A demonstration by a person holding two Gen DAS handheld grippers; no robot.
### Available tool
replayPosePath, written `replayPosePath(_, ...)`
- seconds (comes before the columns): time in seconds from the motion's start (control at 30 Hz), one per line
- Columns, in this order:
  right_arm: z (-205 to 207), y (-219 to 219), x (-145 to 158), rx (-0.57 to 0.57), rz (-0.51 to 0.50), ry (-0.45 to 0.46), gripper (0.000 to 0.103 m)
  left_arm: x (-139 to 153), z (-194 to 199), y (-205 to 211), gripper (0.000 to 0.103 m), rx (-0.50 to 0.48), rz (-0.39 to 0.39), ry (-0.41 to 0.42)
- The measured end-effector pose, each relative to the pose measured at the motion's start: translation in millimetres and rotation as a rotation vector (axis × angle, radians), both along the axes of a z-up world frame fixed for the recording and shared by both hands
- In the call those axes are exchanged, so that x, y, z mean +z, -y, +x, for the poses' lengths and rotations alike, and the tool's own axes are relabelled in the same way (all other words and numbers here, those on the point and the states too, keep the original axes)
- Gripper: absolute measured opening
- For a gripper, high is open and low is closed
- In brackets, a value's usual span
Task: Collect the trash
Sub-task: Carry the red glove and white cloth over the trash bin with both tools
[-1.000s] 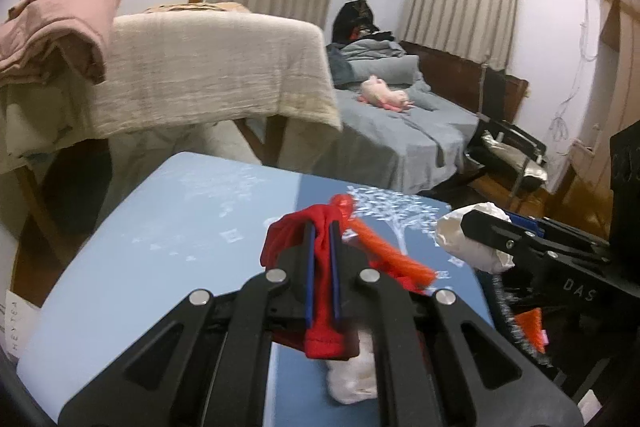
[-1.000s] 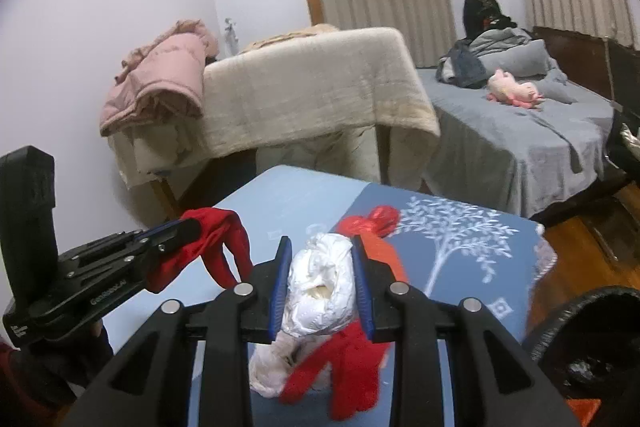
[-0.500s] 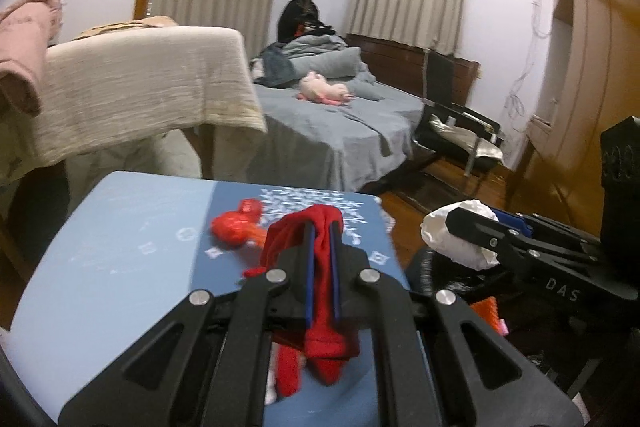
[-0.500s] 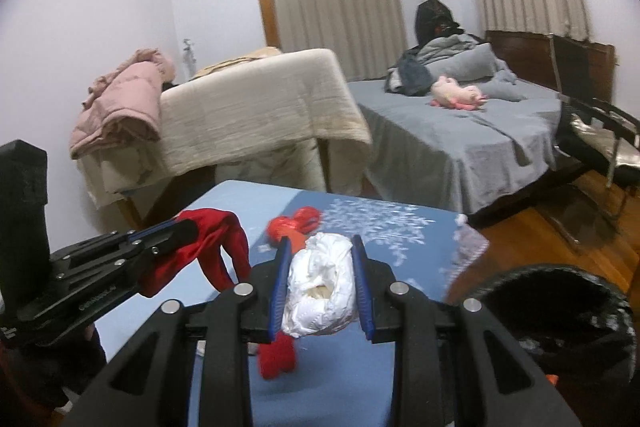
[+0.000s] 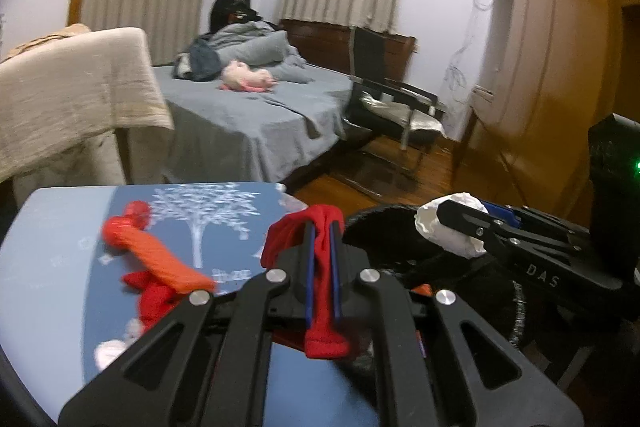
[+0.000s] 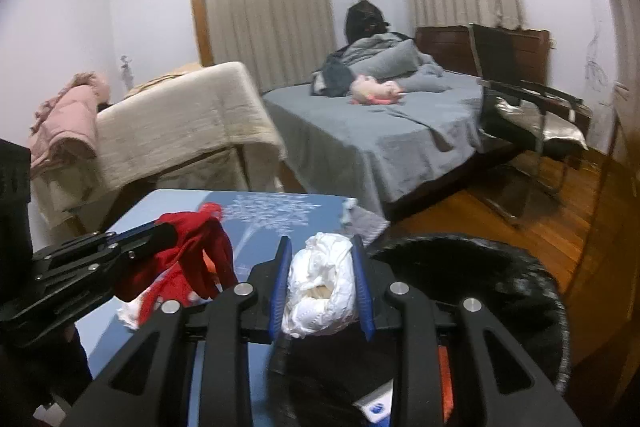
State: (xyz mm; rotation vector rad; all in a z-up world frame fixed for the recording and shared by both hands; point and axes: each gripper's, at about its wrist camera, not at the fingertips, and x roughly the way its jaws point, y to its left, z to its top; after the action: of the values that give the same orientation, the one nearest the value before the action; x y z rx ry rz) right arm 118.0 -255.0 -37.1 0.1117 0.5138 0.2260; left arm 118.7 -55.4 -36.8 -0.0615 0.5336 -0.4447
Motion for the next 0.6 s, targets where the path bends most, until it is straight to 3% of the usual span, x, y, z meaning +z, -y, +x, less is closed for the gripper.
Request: replayPosePath(0.6, -13, 99, -24, -0.226, -0.035, -0.041, 0.029, -20, 27, 111, 0.006, -0.227, -0.010, -0.009)
